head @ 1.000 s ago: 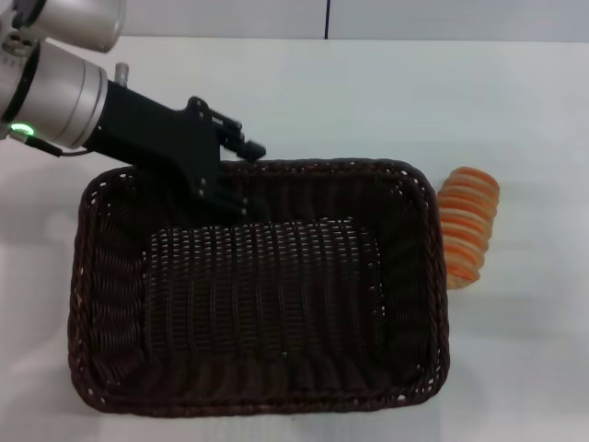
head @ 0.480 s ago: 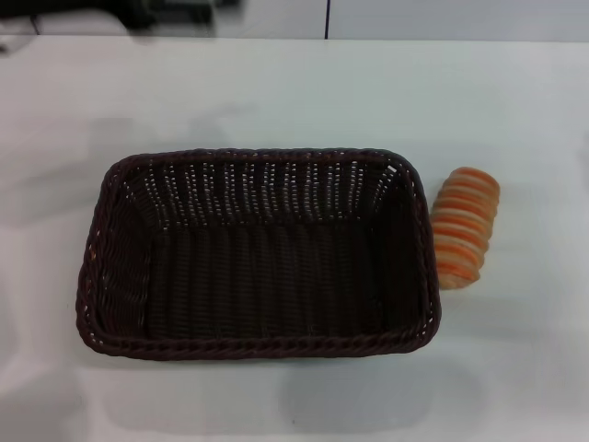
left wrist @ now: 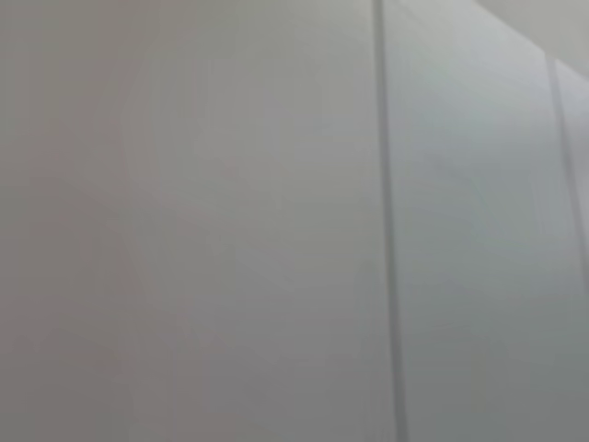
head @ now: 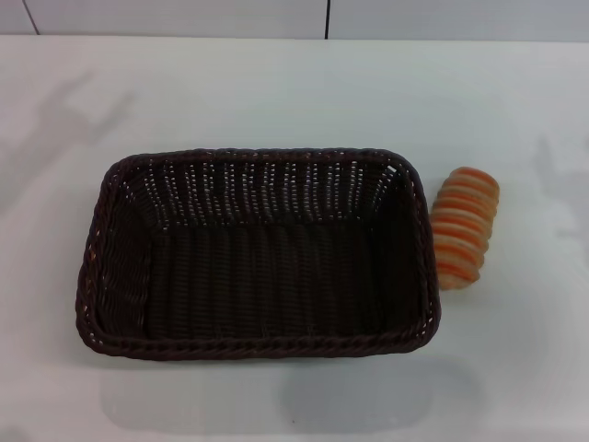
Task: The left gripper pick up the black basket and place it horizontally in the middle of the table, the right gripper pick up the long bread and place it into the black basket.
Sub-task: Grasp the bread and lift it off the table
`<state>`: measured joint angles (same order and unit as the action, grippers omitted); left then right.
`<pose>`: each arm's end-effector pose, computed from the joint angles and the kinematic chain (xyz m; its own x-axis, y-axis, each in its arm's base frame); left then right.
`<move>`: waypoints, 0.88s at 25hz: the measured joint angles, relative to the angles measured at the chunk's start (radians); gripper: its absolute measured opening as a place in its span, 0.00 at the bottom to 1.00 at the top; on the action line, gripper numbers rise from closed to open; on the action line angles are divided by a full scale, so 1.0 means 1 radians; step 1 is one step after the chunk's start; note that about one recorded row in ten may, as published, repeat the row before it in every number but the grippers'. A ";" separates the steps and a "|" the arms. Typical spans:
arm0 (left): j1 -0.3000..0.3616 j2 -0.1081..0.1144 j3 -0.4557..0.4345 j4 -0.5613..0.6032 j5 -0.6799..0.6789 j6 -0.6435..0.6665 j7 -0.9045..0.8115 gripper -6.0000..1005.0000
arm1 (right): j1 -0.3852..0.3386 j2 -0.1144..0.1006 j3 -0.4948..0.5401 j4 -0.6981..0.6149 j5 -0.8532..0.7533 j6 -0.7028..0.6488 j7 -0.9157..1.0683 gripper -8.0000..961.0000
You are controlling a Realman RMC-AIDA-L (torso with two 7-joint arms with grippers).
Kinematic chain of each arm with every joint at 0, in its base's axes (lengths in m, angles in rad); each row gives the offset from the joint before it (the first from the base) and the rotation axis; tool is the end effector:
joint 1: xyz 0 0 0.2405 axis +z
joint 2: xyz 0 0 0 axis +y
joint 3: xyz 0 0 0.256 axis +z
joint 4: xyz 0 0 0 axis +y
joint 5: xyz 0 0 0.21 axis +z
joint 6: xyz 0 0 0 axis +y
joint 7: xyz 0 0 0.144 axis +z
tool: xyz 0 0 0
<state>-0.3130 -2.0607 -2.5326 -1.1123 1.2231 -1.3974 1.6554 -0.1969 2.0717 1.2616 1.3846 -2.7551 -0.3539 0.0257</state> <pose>-0.2423 0.3329 0.1921 0.5088 -0.2398 0.8268 0.6157 -0.5698 -0.5442 0.2606 0.2916 0.0316 0.5973 -0.0600 -0.7998 -0.8019 -0.0612 -0.5943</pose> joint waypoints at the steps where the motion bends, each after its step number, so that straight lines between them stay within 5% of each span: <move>1: 0.008 0.001 -0.020 0.014 -0.008 0.001 0.003 0.81 | -0.004 0.000 0.000 0.031 0.000 0.064 0.000 0.70; 4: 0.016 0.001 -0.077 0.051 -0.014 -0.004 0.005 0.81 | -0.010 0.000 0.000 0.132 0.000 0.282 0.000 0.70; 14: 0.031 0.004 -0.104 0.069 -0.026 -0.023 0.008 0.81 | 0.025 0.004 0.011 0.259 0.011 0.612 0.017 0.70; 22: 0.034 0.004 -0.105 0.063 -0.027 -0.028 0.008 0.81 | 0.068 0.005 0.020 0.254 0.013 0.705 0.049 0.70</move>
<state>-0.2788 -2.0569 -2.6376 -1.0492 1.1958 -1.4250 1.6634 -0.1290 2.0768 1.2821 1.6382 -2.7417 0.3514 0.0748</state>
